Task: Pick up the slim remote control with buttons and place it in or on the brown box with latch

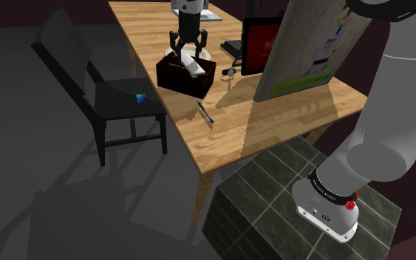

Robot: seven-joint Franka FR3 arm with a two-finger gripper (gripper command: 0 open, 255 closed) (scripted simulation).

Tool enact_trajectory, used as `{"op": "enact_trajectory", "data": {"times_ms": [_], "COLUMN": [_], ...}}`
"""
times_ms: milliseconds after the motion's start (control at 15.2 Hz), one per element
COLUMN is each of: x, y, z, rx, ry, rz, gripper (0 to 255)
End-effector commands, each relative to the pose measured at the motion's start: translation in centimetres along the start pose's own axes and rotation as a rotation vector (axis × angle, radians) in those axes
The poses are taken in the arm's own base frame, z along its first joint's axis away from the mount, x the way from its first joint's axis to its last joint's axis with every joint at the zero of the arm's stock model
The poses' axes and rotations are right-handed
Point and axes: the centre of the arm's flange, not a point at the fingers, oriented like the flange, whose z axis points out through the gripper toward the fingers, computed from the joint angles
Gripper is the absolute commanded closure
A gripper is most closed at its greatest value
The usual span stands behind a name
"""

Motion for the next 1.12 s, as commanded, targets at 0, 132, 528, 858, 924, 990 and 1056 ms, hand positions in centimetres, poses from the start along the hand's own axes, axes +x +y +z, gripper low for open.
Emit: {"op": "enact_trajectory", "data": {"times_ms": [0, 132, 528, 858, 924, 990, 1056], "x": [0.0, 0.0, 0.0, 0.0, 0.0, 0.0, 0.0], "y": [0.0, 0.0, 0.0, 0.0, 0.0, 0.0, 0.0], "z": [0.0, 0.0, -5.0, -5.0, -5.0, -5.0, -5.0], "rx": [0.000, 0.000, 0.000, 0.000, 0.000, 0.000, 0.000], "ry": [0.000, 0.000, 0.000, 0.000, 0.000, 0.000, 0.000], "rz": [0.000, 0.000, 0.000, 0.000, 0.000, 0.000, 0.000], "gripper": [0, 0, 0, 0, 0, 0, 0]}}
